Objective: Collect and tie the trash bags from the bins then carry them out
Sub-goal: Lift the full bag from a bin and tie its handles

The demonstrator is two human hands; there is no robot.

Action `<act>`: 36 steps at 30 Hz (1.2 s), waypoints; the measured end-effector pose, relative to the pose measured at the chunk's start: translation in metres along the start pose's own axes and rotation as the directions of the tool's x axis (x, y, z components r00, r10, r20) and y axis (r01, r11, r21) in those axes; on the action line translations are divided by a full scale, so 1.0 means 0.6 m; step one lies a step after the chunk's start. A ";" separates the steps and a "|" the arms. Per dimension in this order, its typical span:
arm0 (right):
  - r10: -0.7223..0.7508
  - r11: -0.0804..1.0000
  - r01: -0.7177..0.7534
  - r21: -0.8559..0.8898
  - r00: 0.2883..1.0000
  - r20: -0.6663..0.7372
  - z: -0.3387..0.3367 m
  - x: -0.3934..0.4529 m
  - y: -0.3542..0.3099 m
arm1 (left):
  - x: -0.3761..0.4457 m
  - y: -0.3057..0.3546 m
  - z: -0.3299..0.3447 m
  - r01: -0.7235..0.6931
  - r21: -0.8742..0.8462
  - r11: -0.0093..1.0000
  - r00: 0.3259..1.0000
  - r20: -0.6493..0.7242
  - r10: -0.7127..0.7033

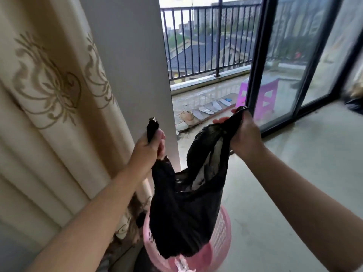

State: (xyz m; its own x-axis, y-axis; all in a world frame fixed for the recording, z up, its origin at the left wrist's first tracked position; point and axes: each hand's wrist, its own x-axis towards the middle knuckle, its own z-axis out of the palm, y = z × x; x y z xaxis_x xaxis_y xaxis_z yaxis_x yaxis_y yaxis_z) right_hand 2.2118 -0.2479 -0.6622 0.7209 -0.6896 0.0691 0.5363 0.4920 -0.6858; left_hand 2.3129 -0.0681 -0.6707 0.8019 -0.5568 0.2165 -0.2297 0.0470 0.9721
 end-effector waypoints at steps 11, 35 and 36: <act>-0.431 0.860 0.334 -0.386 0.880 -0.199 0.043 -0.077 -0.271 | 0.045 0.223 0.218 0.109 -0.423 0.899 0.907 0.412 0.084; -0.180 0.449 -0.383 -0.807 0.846 -0.501 -0.597 -0.334 -0.089 | -0.208 -0.323 0.428 0.347 0.040 0.937 0.720 0.629 -0.293; -0.159 0.383 -0.407 -0.829 0.855 -0.493 -0.619 -0.345 -0.087 | -0.216 -0.339 0.425 0.297 0.077 0.952 0.731 0.623 -0.279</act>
State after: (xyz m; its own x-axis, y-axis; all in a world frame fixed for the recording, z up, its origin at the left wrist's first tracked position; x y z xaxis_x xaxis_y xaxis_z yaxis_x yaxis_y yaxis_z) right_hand 1.8715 -0.3283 -0.9098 0.3152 -0.9300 -0.1893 -0.4515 0.0285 -0.8918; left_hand 2.1154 -0.2170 -0.9193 0.3066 -0.9367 -0.1690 -0.0232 -0.1848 0.9825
